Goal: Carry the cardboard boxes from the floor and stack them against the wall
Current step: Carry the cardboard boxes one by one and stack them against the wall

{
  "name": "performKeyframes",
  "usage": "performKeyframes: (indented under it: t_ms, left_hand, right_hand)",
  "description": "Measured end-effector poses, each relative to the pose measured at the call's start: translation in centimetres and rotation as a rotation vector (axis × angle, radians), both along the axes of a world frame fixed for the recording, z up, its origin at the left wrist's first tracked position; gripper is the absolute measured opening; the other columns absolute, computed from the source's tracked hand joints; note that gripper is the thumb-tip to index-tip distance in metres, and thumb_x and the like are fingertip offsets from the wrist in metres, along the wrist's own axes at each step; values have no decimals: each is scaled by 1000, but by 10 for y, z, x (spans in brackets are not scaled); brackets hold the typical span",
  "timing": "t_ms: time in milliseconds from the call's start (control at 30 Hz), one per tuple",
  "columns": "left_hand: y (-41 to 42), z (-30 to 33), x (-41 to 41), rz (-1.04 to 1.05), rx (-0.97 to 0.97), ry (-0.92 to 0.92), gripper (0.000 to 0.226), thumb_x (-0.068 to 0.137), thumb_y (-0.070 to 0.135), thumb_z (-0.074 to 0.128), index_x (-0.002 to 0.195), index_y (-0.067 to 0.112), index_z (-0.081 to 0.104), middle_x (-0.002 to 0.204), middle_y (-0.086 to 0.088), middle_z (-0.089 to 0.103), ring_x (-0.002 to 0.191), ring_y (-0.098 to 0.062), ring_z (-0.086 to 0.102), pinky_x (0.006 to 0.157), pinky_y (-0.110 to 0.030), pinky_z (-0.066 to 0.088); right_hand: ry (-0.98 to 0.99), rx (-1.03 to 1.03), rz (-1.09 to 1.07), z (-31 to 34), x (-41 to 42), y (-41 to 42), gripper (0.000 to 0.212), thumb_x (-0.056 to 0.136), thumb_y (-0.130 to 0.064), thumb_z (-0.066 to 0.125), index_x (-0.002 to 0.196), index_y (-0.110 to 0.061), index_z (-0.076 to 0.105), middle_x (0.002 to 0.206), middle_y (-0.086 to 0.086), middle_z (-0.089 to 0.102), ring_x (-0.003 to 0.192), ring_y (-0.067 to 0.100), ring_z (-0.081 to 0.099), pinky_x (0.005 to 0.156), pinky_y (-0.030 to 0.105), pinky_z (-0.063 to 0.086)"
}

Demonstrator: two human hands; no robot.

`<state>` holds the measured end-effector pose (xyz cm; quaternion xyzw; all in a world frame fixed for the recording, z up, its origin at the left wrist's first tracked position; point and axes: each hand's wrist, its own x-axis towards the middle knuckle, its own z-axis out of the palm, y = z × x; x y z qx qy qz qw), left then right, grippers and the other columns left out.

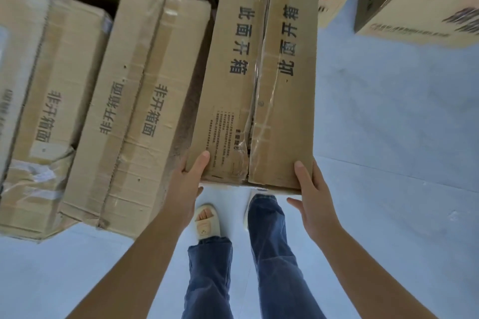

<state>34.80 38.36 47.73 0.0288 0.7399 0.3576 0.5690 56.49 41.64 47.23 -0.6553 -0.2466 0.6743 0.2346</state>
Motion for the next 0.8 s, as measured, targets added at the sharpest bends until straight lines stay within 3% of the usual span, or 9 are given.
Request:
performKeyframes:
  t_ms: [133,300,433,600,700,800]
  left_hand:
    - [-12,55,8,46,29,-51,30,92,36,56,121,29,60,103,10,73,101,-11,65,100,-50,44]
    - [-54,110,13,-24,24,-52,28,94,38,53,120,29,60,97,11,73,100,-12,63,95,-53,47]
    - [-84,151,15,-71,66,-54,31,94,38,53,122,25,59,107,4,70,105,-17,60,91,-52,49]
    - [-120,202,8,-63,182,-30,20,94,35,55,109,28,64,91,9,74,96,-14,64,76,-42,54]
    - [-140,230,10,-24,242,-30,28,92,36,57,116,23,64,104,2,72,102,-18,64,79,-48,55]
    - [-161,257,20,41,331,-9,30,91,37,58,118,24,64,109,0,70,106,-18,62,74,-44,55]
  right_hand:
    - [-59,29,-68,55,0,-14,29,96,-41,49,124,-48,52,100,-33,65,92,-6,64,82,37,53]
    - [-173,52,-42,120,0,-58,23,97,-43,44,94,-62,56,93,-30,67,89,3,65,72,33,52]
    - [-216,102,-82,170,1,-98,17,96,-44,44,97,-57,54,89,-30,66,77,-4,64,67,30,51]
    - [-220,206,-115,226,-5,-141,16,96,-44,43,102,-55,53,104,-20,66,96,8,64,87,40,54]
    - [-212,290,-103,256,-1,-160,22,95,-47,42,113,-54,53,107,-20,66,97,6,63,91,44,53]
    - [-182,375,-40,284,10,-167,37,95,-48,44,132,-43,47,122,-15,61,111,11,58,100,50,47]
